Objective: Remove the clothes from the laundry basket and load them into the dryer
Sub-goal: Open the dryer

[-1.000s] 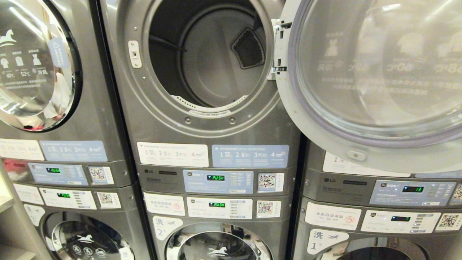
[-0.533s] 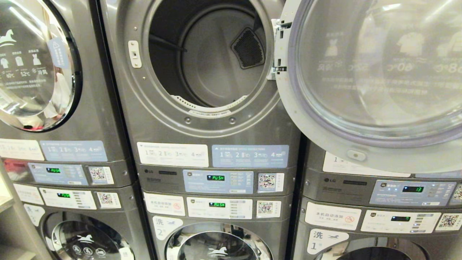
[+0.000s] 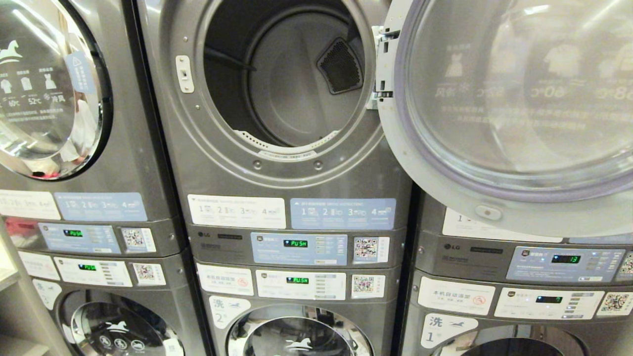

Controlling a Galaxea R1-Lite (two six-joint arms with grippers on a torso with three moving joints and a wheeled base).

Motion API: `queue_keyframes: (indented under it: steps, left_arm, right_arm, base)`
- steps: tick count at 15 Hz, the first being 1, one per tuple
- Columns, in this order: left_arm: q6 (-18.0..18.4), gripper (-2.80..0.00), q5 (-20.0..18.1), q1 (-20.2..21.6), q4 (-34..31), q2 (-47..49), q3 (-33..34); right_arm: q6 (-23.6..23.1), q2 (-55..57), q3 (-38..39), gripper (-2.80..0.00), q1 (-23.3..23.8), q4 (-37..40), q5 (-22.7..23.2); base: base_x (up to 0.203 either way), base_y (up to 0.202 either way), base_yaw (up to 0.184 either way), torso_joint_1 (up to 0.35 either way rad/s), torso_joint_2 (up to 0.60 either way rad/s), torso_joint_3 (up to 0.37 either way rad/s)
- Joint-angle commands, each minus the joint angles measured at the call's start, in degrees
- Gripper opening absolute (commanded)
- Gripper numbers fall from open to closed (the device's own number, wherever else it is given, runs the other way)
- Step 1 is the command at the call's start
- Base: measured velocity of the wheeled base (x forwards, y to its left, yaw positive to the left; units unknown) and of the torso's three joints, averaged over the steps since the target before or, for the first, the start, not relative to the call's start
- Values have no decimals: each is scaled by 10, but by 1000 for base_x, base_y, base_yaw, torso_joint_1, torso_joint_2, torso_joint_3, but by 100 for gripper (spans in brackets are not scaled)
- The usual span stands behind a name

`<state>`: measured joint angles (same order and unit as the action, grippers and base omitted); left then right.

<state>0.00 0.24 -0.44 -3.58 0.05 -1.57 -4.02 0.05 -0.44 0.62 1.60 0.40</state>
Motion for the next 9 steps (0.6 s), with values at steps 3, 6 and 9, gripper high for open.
queue_keyframes:
  steps: [3, 6, 9]
  left_arm:
    - [0, -280, 0, 0, 0, -1, 0]
    - [0, -280, 0, 0, 0, -1, 0]
    - [0, -280, 0, 0, 0, -1, 0]
  right_arm:
    - [-1, -1, 0, -280, 0, 1, 0]
    - [-4, -1, -1, -280, 0, 1, 1]
    - [-5, -1, -2, -280, 0, 2, 3]
  base:
    - [0, 0, 0, 0, 0, 0]
    - [0, 0, 0, 0, 0, 0]
    - [0, 0, 0, 0, 0, 0]
